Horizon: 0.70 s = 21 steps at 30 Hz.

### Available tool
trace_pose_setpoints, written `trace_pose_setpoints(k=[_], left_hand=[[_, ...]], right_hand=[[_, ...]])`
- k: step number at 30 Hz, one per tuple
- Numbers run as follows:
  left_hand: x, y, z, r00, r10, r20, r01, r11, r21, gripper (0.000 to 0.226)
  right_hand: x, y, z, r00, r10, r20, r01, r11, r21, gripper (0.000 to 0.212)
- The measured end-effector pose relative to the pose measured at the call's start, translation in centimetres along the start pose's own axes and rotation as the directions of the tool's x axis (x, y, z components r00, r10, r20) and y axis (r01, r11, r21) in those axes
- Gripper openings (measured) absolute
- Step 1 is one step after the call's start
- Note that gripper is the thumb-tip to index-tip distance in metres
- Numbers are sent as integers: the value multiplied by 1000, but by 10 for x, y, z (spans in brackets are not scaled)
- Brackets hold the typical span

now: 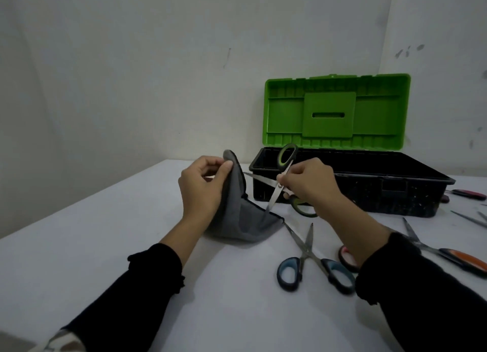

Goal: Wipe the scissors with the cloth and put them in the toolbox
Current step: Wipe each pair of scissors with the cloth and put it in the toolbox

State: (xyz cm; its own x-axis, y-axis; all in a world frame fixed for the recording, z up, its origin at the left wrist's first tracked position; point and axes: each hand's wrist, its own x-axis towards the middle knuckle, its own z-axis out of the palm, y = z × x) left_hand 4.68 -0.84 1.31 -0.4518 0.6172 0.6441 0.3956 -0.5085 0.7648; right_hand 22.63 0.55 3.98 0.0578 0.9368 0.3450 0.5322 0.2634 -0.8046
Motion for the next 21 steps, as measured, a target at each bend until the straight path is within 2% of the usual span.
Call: trace_pose_setpoints(k=[2,4,7,10,12,16,21], left_hand=[[-4,4,3,999,40,9,-40,999,15,6],[-8,5,6,982,127,143,-133,990,40,2],[-9,2,7,885,279,371,-345,931,121,8],[-4,-4,3,814,330,477,-451,878,162,20],[-1,-4,1,794,311,523,-453,876,167,21],[0,-1,1,804,242,543,-391,903,176,15],[5,-4,-4,810,231,538,-404,886,227,11]], right_hand=[[-2,-5,1,999,-27,43,31,995,-91,20],[-6,-10,1,994,-54,99,64,993,-103,22],[-5,-12,0,988,-88,130,102,990,-101,22],[-2,-9,0,982,-116,151,133,985,-111,22],[-2,-7,2,978,-130,161,149,982,-112,19],[-6,-8,4,968,-184,173,206,971,-119,19],[-6,-11,-5,941,-278,192,312,933,-179,19]])
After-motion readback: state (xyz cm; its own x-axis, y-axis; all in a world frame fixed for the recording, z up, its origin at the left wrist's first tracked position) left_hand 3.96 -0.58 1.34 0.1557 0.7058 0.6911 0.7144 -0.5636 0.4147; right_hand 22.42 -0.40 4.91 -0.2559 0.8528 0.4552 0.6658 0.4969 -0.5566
